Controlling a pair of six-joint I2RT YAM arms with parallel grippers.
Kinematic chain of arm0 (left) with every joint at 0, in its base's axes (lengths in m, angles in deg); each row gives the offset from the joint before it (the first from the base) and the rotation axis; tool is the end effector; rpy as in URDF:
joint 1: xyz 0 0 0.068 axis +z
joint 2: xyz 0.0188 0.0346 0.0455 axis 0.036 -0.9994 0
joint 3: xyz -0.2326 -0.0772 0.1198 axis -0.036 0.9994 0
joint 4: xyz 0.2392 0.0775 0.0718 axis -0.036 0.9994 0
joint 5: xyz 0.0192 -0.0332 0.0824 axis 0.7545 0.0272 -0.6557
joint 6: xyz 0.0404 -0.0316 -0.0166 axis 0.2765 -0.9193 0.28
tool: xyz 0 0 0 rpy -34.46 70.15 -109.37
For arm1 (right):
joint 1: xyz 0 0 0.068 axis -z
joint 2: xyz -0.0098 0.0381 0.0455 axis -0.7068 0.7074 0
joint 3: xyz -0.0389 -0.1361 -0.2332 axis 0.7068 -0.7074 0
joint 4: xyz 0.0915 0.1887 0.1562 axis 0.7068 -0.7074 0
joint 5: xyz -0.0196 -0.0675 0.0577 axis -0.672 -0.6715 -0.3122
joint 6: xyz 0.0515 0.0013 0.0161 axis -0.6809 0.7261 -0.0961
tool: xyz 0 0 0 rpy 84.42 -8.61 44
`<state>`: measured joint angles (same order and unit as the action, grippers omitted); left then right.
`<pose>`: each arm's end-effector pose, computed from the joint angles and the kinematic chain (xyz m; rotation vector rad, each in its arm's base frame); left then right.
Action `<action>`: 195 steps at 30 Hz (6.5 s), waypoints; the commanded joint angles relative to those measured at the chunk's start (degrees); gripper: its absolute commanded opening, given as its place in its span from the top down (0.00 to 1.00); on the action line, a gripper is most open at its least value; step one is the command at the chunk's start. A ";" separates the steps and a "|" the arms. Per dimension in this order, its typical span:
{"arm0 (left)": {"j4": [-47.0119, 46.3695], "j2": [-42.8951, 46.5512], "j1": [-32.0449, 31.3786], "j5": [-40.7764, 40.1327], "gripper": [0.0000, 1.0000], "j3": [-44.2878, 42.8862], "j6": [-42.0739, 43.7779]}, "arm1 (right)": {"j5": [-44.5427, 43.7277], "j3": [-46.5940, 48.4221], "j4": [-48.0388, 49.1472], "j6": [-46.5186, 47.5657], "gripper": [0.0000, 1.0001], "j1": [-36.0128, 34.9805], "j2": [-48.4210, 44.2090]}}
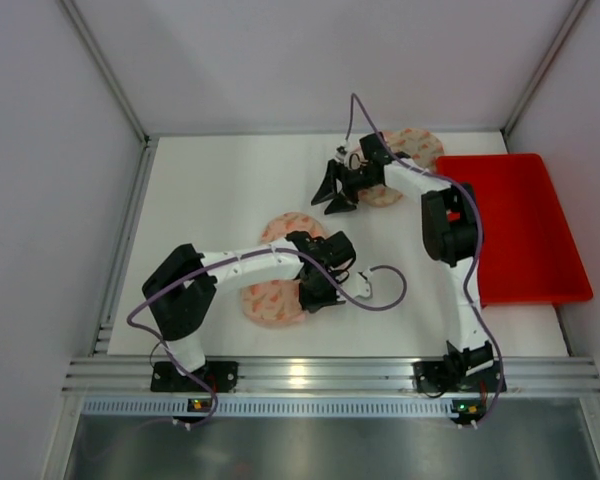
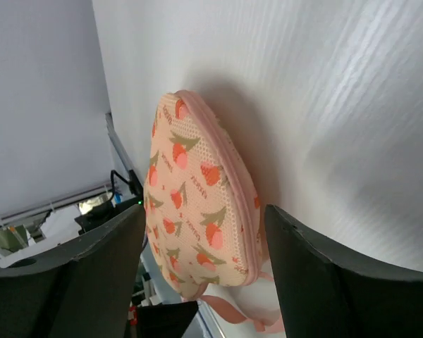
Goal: Place the bra in the laundry bag and zip it closed
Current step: Zip the zipper on the laundry bag.
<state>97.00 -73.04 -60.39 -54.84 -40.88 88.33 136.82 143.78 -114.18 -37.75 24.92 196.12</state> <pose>0.1650 -0.2830 0.1985 2.1135 2.1373 -0.4056 0.4585 0.1976 0.1604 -0.1828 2.6468 1.4904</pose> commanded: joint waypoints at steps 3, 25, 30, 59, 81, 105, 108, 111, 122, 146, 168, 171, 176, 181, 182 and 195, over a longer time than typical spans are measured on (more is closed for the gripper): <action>-4.26 -2.80 3.47 1.82 1.00 -5.01 -7.89 | 2.05 -7.21 -0.45 -0.01 0.30 -1.04 -10.71; -6.03 0.62 8.23 4.19 1.00 -5.90 -2.97 | 9.78 -29.04 19.31 -11.78 0.45 -8.59 -10.05; -5.94 2.02 7.62 4.02 1.00 -3.37 -1.13 | 9.17 -27.21 19.93 -11.87 0.97 -8.95 -9.34; -10.50 16.44 8.27 5.60 0.65 4.73 -5.25 | 4.86 -22.26 11.06 -5.28 1.00 -5.26 -7.84; -6.55 -6.40 33.80 11.13 0.77 -2.46 -7.37 | -1.46 -41.34 9.64 17.02 0.57 -0.51 -33.32; 1.62 -18.09 38.46 25.11 0.81 -11.43 -1.04 | -29.41 -51.19 33.20 39.28 0.75 -22.92 -33.87; 1.79 -18.71 39.34 25.72 0.82 -12.14 -1.30 | -29.94 -52.68 34.08 41.12 0.75 -24.77 -34.30; 1.88 -18.98 39.87 25.90 0.82 -12.40 -1.22 | -29.68 -54.17 35.48 40.87 0.74 -25.56 -35.09; 1.88 -19.41 40.31 25.72 0.81 -12.84 -1.48 | -25.64 -58.31 40.05 41.39 0.65 -26.09 -36.76; 1.88 -19.33 40.40 24.93 0.81 -12.93 -2.45 | -24.58 -61.65 49.73 35.06 0.74 -27.85 -38.34; 3.99 -15.99 41.45 25.90 0.76 -12.93 -2.10 | -25.46 -64.29 47.71 34.36 1.00 -26.18 -41.86; 5.40 -11.52 41.80 26.60 0.64 -12.41 -1.48 | -25.64 -63.94 46.48 34.36 1.00 -26.09 -41.95; 6.10 -1.50 41.71 26.95 0.62 -6.44 -3.76 | -25.11 -63.15 46.30 33.92 1.00 -26.09 -41.07; 6.10 1.95 41.71 29.49 0.62 -2.39 -8.06 | -24.76 -62.62 47.00 32.52 1.00 -26.00 -40.28; 6.10 1.59 41.71 31.94 0.62 -1.51 -9.90 | -24.67 -62.53 47.09 31.82 1.00 -26.00 -40.11; 1.18 -11.50 42.15 25.29 0.69 -0.36 -18.18 | -29.94 -62.18 43.49 32.78 1.00 -24.95 -41.60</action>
<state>100.76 -85.18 -18.80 -26.32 -40.82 72.55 109.30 80.02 -71.19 -5.27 -0.96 156.60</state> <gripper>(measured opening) 0.314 0.006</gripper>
